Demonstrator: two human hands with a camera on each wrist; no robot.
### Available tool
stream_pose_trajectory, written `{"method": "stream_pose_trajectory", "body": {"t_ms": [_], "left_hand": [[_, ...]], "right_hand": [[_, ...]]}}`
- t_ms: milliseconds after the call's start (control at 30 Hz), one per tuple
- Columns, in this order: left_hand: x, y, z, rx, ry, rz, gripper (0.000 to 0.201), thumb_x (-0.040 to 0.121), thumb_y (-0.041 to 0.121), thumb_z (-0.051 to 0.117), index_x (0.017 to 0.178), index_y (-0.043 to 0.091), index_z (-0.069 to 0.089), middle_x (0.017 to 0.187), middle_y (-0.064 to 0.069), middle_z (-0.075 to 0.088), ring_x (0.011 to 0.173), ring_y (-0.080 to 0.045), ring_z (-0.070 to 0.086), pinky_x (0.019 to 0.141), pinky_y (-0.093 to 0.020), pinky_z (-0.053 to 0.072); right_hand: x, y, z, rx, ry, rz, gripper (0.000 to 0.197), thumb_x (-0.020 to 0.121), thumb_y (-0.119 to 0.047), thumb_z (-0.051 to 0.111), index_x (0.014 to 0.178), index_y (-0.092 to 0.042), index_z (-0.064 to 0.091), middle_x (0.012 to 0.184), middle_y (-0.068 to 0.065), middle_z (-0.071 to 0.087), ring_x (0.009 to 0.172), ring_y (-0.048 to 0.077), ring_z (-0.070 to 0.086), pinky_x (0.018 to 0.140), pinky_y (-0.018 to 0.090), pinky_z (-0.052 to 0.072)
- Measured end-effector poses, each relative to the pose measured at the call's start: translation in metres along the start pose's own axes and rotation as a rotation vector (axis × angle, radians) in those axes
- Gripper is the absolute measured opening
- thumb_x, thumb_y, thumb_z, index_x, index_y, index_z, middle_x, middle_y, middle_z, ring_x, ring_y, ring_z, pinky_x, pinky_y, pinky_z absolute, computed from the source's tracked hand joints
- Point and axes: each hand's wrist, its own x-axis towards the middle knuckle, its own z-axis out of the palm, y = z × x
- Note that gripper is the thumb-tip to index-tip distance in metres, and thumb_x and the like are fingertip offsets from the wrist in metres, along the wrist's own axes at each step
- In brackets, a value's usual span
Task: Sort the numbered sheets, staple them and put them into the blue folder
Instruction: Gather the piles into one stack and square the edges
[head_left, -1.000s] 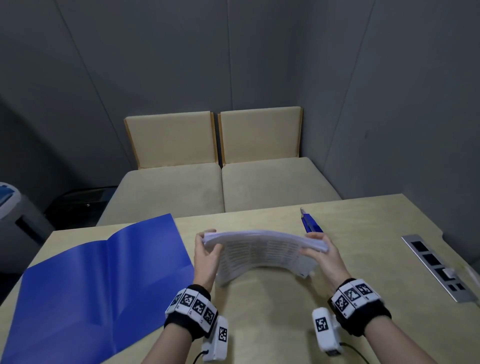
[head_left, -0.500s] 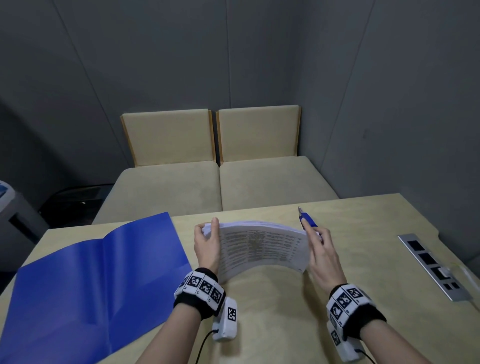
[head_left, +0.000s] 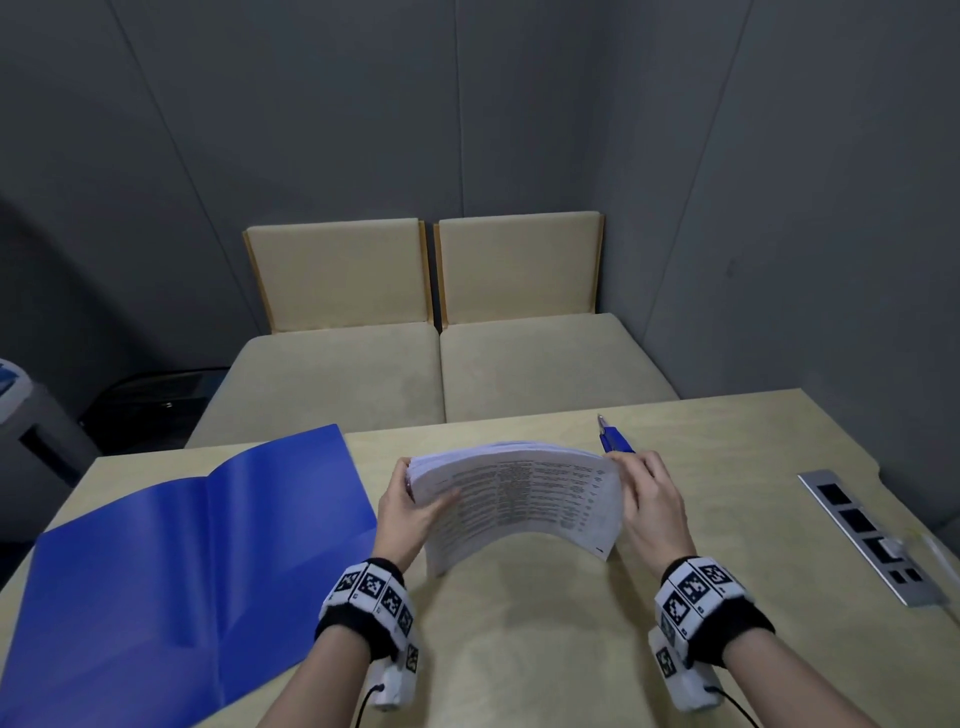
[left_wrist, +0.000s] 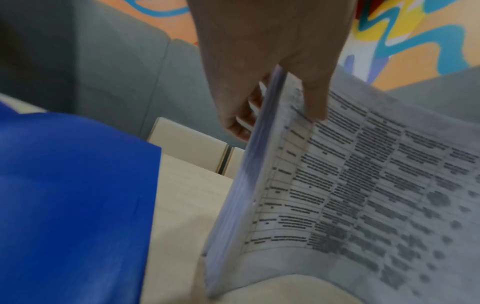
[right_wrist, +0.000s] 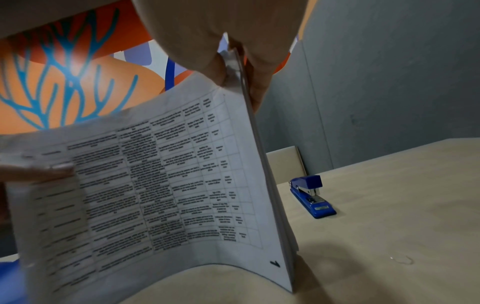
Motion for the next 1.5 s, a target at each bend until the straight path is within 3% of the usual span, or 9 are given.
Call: {"method": "stream_pose_trajectory", "body": {"t_ms": [167, 300, 400, 567, 767, 933, 1033, 1167, 1500], "left_hand": [[0.005, 0.013, 0.002, -0.050, -0.015, 0.014, 0.022, 0.092, 0.021, 0.060, 0.114, 0.023, 0.058, 0.110, 0.005, 0.068, 0.105, -0.012, 0.063, 0.088, -0.031, 0.052], [0.009, 0.055, 0.008, 0.167, -0.048, 0.265, 0.016, 0.096, 0.011, 0.052, 0.106, 0.023, 0.055, 0.098, 0.014, 0.064, 0.089, 0.003, 0.060, 0.076, -0.009, 0.045], [0.013, 0.096, 0.021, 0.389, -0.118, 0.559, 0.012, 0.093, 0.003, 0.048, 0.102, 0.008, 0.055, 0.095, -0.002, 0.063, 0.086, -0.016, 0.058, 0.073, -0.020, 0.041], [0.012, 0.140, 0.037, 0.653, -0.186, 0.817, 0.006, 0.093, 0.013, 0.050, 0.099, 0.012, 0.051, 0.091, -0.002, 0.056, 0.082, -0.020, 0.049, 0.072, -0.031, 0.035], [0.022, 0.113, 0.001, 0.828, -0.066, 0.468, 0.031, 0.082, 0.048, 0.066, 0.091, 0.021, 0.054, 0.085, 0.008, 0.059, 0.082, -0.016, 0.053, 0.071, -0.033, 0.036], [0.013, 0.091, -0.011, -0.201, -0.141, -0.075, 0.063, 0.062, 0.026, 0.088, 0.111, 0.003, 0.054, 0.104, -0.012, 0.070, 0.094, -0.026, 0.069, 0.076, -0.033, 0.057], [0.005, 0.083, -0.009, -0.399, -0.321, -0.255, 0.058, 0.074, 0.022, 0.079, 0.123, 0.002, 0.056, 0.115, -0.017, 0.068, 0.104, -0.033, 0.066, 0.086, -0.041, 0.057], [-0.004, 0.080, -0.011, -0.333, -0.385, -0.246, 0.030, 0.088, 0.017, 0.063, 0.113, 0.001, 0.064, 0.108, -0.017, 0.070, 0.093, -0.028, 0.067, 0.080, -0.035, 0.058], [-0.027, 0.086, 0.035, -0.149, 0.107, 0.038, 0.014, 0.089, 0.013, 0.061, 0.099, 0.023, 0.059, 0.094, 0.001, 0.067, 0.088, -0.016, 0.065, 0.074, -0.034, 0.055]], "right_hand": [[0.010, -0.008, -0.009, -0.092, -0.144, 0.080, 0.023, 0.093, -0.006, 0.045, 0.113, -0.014, 0.055, 0.109, 0.002, 0.053, 0.099, 0.022, 0.056, 0.077, 0.030, 0.042], [0.028, -0.031, -0.029, -0.376, -0.304, 0.119, 0.044, 0.086, -0.020, 0.056, 0.128, -0.025, 0.041, 0.126, 0.000, 0.046, 0.120, 0.023, 0.044, 0.104, 0.045, 0.033], [0.046, -0.065, -0.034, -0.272, -0.377, 0.009, 0.070, 0.078, -0.030, 0.066, 0.139, -0.035, 0.032, 0.133, -0.006, 0.046, 0.124, 0.019, 0.039, 0.111, 0.050, 0.022], [0.060, -0.076, -0.028, 0.164, -0.432, 0.111, 0.016, 0.076, -0.017, 0.064, 0.065, -0.026, 0.059, 0.061, -0.008, 0.056, 0.067, 0.017, 0.052, 0.063, 0.032, 0.040], [0.043, -0.045, -0.037, 0.603, -0.552, 0.306, 0.023, 0.084, -0.014, 0.068, 0.105, -0.005, 0.069, 0.103, 0.009, 0.073, 0.100, 0.023, 0.068, 0.093, 0.040, 0.051], [0.033, -0.033, -0.035, 0.830, -0.644, 0.399, 0.049, 0.076, -0.014, 0.075, 0.121, 0.000, 0.059, 0.116, 0.013, 0.068, 0.109, 0.026, 0.065, 0.099, 0.045, 0.048], [0.031, -0.031, -0.030, 0.951, -0.665, 0.495, 0.079, 0.056, -0.028, 0.088, 0.123, -0.003, 0.055, 0.117, 0.015, 0.067, 0.110, 0.028, 0.064, 0.097, 0.047, 0.050], [0.030, -0.033, -0.026, 0.950, -0.641, 0.573, 0.047, 0.076, -0.006, 0.070, 0.122, -0.002, 0.056, 0.116, 0.016, 0.067, 0.108, 0.030, 0.065, 0.098, 0.049, 0.048], [0.017, -0.066, 0.000, 0.841, -0.232, 0.569, 0.016, 0.086, -0.011, 0.066, 0.092, -0.025, 0.065, 0.099, 0.003, 0.069, 0.096, 0.019, 0.063, 0.090, 0.039, 0.050]]}}
